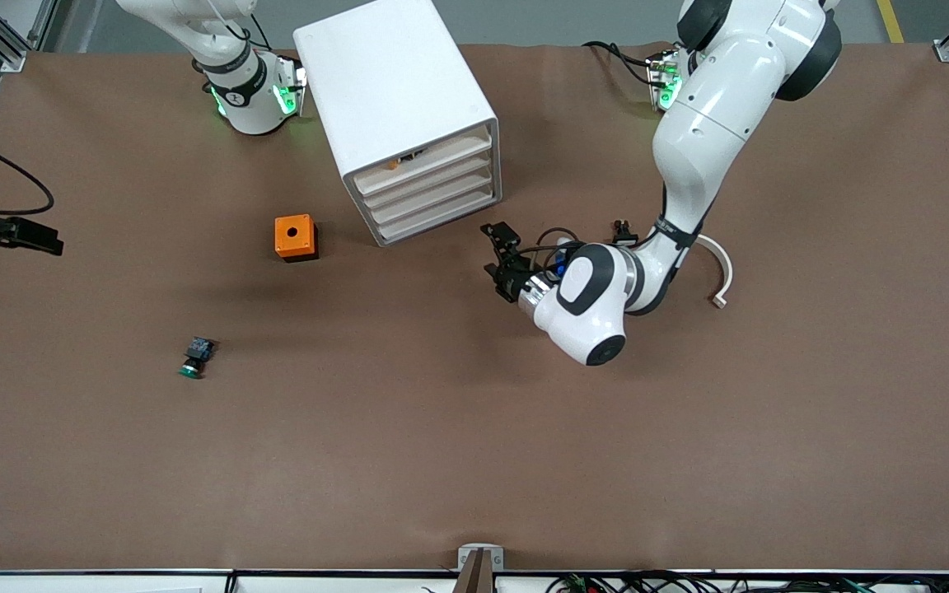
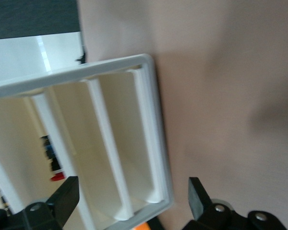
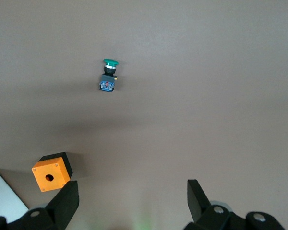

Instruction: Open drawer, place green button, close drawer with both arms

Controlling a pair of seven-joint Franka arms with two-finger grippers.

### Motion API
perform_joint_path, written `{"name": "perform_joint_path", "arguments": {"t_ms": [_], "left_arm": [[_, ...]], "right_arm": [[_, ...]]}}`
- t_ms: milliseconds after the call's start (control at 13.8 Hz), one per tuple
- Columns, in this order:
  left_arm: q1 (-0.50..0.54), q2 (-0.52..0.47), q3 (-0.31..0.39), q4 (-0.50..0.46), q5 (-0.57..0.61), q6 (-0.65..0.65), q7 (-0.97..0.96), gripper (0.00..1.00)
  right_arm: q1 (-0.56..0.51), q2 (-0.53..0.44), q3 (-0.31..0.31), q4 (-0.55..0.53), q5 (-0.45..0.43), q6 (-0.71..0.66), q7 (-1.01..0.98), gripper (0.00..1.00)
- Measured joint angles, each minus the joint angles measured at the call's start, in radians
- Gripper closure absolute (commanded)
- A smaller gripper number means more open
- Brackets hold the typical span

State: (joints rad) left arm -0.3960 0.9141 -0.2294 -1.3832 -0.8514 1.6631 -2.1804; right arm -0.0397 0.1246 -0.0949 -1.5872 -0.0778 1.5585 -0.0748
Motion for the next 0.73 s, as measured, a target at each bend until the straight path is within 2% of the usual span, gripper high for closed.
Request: {"name": "perform_joint_path", "arguments": {"t_ms": [218,291,436,509,727], "left_arm": [[-0.001,0.024,-0.004,0.001,-0.067,-0.023,-0.005,0.0],[-0.002,0.033,-0.004,0.001,-0.077,-0.027,-0.005,0.1],[-0.013,0.05,-0.006,0.001,-0.081,-0.037,-0.006,0.21],[-0.023,0.056,-0.006,0.001,-0.082,-0.044,-0.006,0.25],[-0.059,0.07,-0.007,0.001,-0.089,-0.066,-0.008,0.28]], "right_arm": [[-0.004,0.023,-0.002,-0.061,0.023,0.114,0.032,0.0],[-0.011,0.029,-0.003,-0.103,0.045,0.17,0.039,0.0],[-0.032,0.04,-0.004,-0.193,0.072,0.29,0.044,0.0],[-0.04,0.043,-0.005,-0.241,0.081,0.356,0.054,0.0],[-0.036,0.054,0.0,-0.368,0.095,0.543,0.13,0.0]]}}
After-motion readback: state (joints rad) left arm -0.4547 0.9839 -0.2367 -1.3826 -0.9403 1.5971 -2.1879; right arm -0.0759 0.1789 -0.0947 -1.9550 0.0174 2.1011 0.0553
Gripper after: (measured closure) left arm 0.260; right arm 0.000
